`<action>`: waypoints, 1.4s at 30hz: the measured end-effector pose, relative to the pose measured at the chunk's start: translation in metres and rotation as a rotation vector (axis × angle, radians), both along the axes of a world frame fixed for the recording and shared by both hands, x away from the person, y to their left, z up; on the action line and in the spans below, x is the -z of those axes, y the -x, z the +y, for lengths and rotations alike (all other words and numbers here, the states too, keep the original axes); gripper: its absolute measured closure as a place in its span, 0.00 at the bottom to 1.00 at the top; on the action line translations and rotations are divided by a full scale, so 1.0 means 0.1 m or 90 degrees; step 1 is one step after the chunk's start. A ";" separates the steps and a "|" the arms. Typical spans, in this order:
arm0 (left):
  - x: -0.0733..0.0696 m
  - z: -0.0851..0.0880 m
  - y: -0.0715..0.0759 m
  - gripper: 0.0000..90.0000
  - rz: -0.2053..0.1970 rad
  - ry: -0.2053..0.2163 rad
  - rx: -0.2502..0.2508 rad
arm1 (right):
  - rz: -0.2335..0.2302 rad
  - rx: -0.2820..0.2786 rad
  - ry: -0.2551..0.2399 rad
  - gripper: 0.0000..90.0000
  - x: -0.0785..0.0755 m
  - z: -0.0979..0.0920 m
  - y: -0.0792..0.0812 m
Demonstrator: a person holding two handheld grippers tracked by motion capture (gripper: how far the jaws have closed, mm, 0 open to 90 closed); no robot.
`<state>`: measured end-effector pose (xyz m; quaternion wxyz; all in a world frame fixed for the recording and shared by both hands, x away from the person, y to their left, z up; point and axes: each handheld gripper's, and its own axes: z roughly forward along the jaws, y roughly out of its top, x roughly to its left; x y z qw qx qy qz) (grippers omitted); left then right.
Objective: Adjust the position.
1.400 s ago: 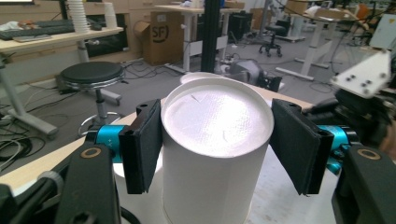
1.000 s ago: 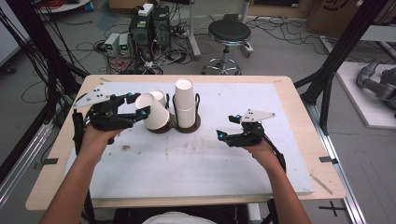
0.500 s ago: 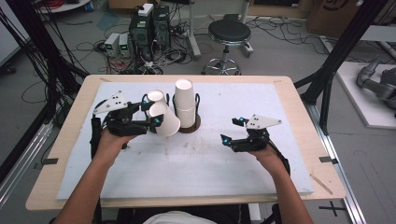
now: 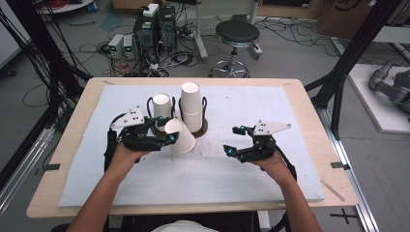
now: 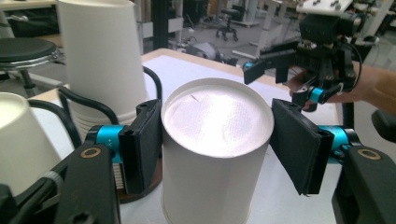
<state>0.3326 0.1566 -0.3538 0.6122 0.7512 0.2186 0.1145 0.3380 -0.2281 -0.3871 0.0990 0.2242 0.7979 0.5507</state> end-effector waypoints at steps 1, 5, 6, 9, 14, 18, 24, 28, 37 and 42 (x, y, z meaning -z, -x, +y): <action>0.00 0.00 0.00 0.40 0.000 0.000 0.000 | 0.000 -0.006 -0.004 0.22 0.00 0.02 0.01; 0.03 -0.09 0.04 0.40 -0.005 -0.003 0.030 | -0.003 -0.028 -0.008 0.22 -0.01 0.11 0.04; 0.04 -0.10 0.04 0.40 -0.004 -0.006 0.036 | -0.003 -0.032 -0.008 0.22 0.00 0.13 0.05; 0.04 -0.15 0.04 0.40 -0.006 -0.003 0.051 | -0.002 -0.050 -0.005 0.22 0.01 0.21 0.08; 0.02 -0.19 0.06 0.40 -0.007 0.009 0.077 | -0.016 -0.077 -0.010 0.22 0.03 0.32 0.12; 0.02 -0.22 0.05 0.40 -0.008 0.019 0.094 | -0.016 -0.091 -0.015 0.22 0.06 0.39 0.10; 0.03 -0.29 0.05 0.40 -0.008 0.015 0.108 | -0.015 -0.108 -0.026 0.22 0.06 0.43 0.11; 0.04 -0.37 0.06 0.40 -0.006 0.013 0.115 | -0.013 -0.117 -0.022 0.22 0.07 0.50 0.12; 0.06 -0.44 0.05 0.40 0.001 0.019 0.131 | -0.008 -0.140 -0.028 0.22 0.11 0.65 0.11; 0.07 -0.48 0.05 0.40 0.002 0.017 0.143 | -0.012 -0.164 -0.027 0.22 0.14 0.72 0.12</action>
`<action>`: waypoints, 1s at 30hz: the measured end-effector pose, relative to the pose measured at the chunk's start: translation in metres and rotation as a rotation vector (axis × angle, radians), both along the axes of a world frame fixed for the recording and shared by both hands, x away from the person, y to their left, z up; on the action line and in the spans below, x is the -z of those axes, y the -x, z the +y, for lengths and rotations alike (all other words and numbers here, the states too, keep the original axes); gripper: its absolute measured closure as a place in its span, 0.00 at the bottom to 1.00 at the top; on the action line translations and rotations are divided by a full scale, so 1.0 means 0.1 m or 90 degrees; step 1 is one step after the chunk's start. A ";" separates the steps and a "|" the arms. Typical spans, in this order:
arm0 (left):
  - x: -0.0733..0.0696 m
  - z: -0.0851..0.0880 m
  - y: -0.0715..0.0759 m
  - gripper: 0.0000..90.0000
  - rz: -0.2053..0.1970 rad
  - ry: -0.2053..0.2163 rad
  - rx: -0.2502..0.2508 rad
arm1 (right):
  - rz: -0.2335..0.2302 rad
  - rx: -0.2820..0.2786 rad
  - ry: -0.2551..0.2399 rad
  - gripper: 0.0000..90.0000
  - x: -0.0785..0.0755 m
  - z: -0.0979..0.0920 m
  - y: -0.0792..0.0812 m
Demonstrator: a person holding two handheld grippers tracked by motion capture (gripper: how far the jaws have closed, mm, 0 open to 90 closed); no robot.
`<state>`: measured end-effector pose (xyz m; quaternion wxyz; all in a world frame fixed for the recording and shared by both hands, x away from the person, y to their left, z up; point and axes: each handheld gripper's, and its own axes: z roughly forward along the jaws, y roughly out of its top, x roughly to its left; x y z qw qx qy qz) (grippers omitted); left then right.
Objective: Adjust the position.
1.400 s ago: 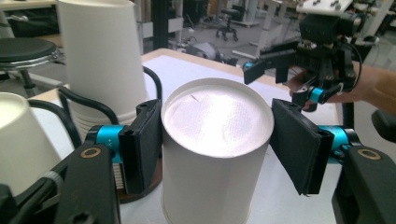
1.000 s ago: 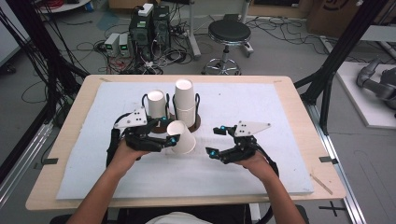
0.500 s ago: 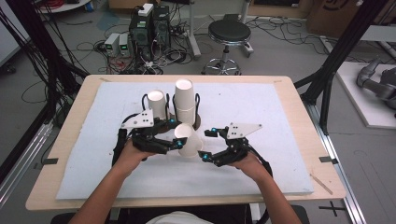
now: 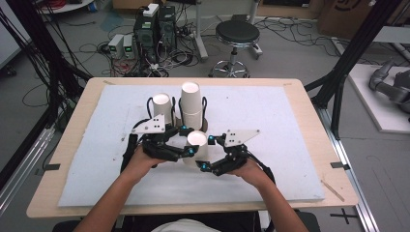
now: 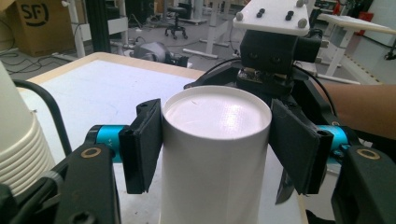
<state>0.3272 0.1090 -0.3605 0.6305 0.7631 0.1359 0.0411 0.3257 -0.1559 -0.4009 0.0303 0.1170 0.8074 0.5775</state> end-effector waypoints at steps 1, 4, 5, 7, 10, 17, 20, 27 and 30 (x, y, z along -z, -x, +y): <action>0.00 -0.01 0.00 0.41 0.002 0.003 0.001 | 0.001 -0.003 -0.003 0.22 0.00 0.01 0.00; 0.00 -0.03 0.00 0.41 0.003 0.002 0.005 | -0.001 -0.012 0.000 0.22 0.01 0.05 0.01; 0.01 -0.03 0.00 0.41 0.004 0.001 0.005 | 0.002 -0.014 0.001 0.22 0.02 0.06 0.01; 0.01 -0.03 0.00 0.41 0.006 -0.001 0.006 | 0.002 -0.016 0.005 0.23 0.03 0.08 0.01; 0.01 -0.04 0.00 0.41 0.005 0.003 0.008 | 0.000 -0.012 0.010 0.30 0.03 0.08 0.01; 0.02 -0.03 0.00 0.41 0.006 0.009 0.004 | 0.001 -0.008 0.005 0.28 0.03 0.09 -0.01; 0.01 -0.03 0.01 0.41 0.001 0.013 0.004 | 0.009 -0.007 -0.006 0.24 0.03 0.10 0.00; 0.00 -0.04 0.01 0.41 0.001 0.030 0.008 | 0.029 -0.016 -0.037 0.24 0.02 0.10 0.00; -0.01 -0.04 0.02 0.41 -0.001 0.037 0.011 | 0.043 -0.021 -0.057 0.24 0.02 0.10 -0.01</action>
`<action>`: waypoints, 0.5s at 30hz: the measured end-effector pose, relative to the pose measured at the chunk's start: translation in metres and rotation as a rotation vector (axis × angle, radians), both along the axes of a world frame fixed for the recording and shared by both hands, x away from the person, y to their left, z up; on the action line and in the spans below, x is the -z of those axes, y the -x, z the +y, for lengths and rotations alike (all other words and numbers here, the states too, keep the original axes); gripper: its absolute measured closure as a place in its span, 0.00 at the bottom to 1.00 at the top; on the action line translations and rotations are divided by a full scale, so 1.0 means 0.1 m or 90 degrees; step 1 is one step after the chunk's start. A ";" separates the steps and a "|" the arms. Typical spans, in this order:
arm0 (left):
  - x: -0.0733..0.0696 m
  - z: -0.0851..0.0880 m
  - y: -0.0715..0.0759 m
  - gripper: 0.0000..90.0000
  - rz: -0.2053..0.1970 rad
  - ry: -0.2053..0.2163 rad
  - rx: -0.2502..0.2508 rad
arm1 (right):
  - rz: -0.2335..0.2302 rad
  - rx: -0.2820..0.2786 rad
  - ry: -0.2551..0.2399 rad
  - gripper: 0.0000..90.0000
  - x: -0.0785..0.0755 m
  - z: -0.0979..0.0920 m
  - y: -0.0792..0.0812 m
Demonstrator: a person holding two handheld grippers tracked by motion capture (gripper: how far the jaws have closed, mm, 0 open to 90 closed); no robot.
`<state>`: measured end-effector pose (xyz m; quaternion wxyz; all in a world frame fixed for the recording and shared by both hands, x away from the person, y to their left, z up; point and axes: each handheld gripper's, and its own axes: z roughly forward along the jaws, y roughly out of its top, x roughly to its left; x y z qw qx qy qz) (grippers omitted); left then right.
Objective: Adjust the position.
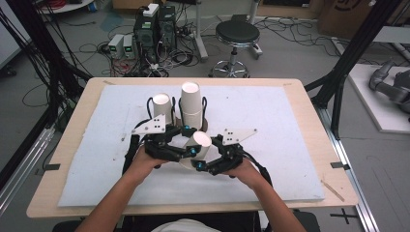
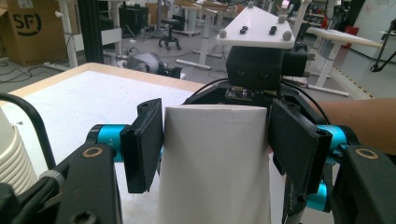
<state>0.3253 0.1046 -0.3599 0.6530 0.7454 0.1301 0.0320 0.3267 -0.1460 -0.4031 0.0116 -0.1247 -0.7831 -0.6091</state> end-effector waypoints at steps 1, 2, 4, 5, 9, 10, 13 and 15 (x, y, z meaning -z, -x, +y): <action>0.00 0.00 0.00 0.41 0.000 -0.001 0.000 | -0.002 0.001 -0.004 0.24 0.00 0.00 -0.01; 0.00 0.00 0.00 0.41 -0.001 0.000 0.002 | -0.002 0.001 -0.003 0.28 -0.01 -0.01 0.00; -0.01 0.00 0.00 0.41 -0.005 -0.002 -0.001 | -0.005 0.005 -0.003 0.32 -0.02 -0.03 -0.02; -0.01 0.01 0.00 0.41 -0.004 0.000 0.000 | -0.007 0.008 -0.004 0.33 -0.02 -0.05 -0.02; 0.00 0.01 0.00 0.41 -0.009 -0.013 -0.006 | -0.006 0.014 0.010 0.38 -0.03 -0.07 -0.04; 0.01 0.00 0.00 0.41 -0.010 -0.021 -0.009 | -0.013 0.017 0.018 0.39 -0.04 -0.08 -0.05; 0.02 0.00 0.00 0.41 -0.006 -0.034 -0.019 | -0.022 0.027 0.052 0.41 -0.05 -0.11 -0.06; 0.02 -0.01 -0.01 0.33 0.001 -0.037 -0.030 | -0.033 0.040 0.073 0.41 -0.07 -0.12 -0.06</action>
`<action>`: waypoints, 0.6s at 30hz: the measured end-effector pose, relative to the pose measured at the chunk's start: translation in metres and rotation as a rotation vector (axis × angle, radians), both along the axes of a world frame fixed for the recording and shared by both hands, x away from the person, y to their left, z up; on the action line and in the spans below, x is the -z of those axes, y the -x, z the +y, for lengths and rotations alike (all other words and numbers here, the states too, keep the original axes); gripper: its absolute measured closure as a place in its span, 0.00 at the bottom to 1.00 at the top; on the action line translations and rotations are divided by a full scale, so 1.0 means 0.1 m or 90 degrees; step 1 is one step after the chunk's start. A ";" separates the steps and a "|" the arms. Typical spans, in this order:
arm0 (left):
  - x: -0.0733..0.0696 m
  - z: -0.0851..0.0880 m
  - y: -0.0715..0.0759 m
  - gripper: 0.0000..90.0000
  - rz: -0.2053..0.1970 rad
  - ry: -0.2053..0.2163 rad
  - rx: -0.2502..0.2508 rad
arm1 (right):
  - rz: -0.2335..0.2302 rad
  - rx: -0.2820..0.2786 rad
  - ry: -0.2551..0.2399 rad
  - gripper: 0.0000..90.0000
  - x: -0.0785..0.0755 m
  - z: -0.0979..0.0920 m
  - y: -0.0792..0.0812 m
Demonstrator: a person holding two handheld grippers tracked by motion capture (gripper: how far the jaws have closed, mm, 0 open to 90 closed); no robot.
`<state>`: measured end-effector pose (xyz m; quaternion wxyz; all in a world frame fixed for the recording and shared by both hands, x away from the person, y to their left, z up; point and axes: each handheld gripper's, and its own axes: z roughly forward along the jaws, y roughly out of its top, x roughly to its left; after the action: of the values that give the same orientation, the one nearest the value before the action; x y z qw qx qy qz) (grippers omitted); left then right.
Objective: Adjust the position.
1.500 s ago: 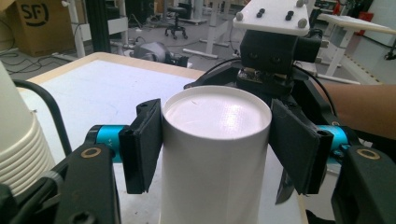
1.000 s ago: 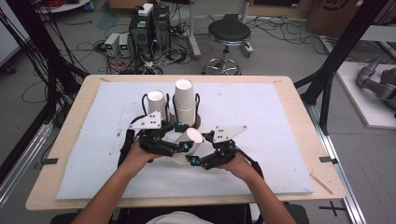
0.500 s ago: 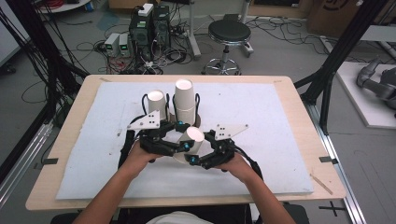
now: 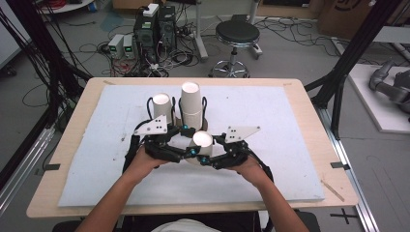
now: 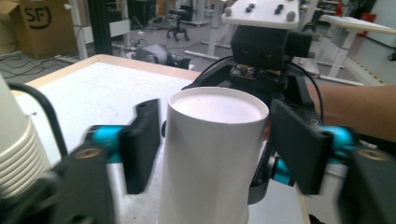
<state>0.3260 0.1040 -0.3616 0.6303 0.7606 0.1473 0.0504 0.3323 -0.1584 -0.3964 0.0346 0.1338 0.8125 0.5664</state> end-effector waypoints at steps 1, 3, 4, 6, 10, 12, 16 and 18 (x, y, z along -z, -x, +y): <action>0.00 0.00 0.00 0.30 0.000 -0.006 -0.001 | -0.003 0.004 0.011 0.41 -0.01 0.00 0.00; 0.00 -0.01 0.00 0.28 -0.002 -0.008 -0.001 | -0.009 0.004 0.023 0.41 -0.02 0.00 0.00; 0.00 -0.04 0.01 0.27 -0.005 -0.019 0.005 | -0.022 0.005 0.050 0.41 -0.03 0.03 0.02; 0.01 -0.08 0.01 0.27 -0.005 -0.029 0.011 | -0.033 0.003 0.066 0.41 -0.03 0.05 0.03; 0.03 -0.14 0.01 0.27 0.002 -0.041 0.020 | -0.037 -0.008 0.076 0.41 -0.02 0.08 0.04; 0.04 -0.14 0.00 0.38 0.000 -0.050 0.024 | -0.039 -0.017 0.077 0.41 -0.02 0.09 0.05; 0.03 -0.14 0.01 0.40 -0.001 -0.048 0.023 | -0.032 -0.018 0.068 0.38 -0.02 0.08 0.04; 0.02 -0.12 0.00 0.40 0.000 -0.039 0.021 | -0.022 -0.014 0.051 0.34 -0.02 0.08 0.04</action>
<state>0.3256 0.0921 -0.3638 0.6076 0.7818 0.1326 0.0445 0.3283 -0.1507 -0.3941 0.0479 0.1139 0.8349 0.5363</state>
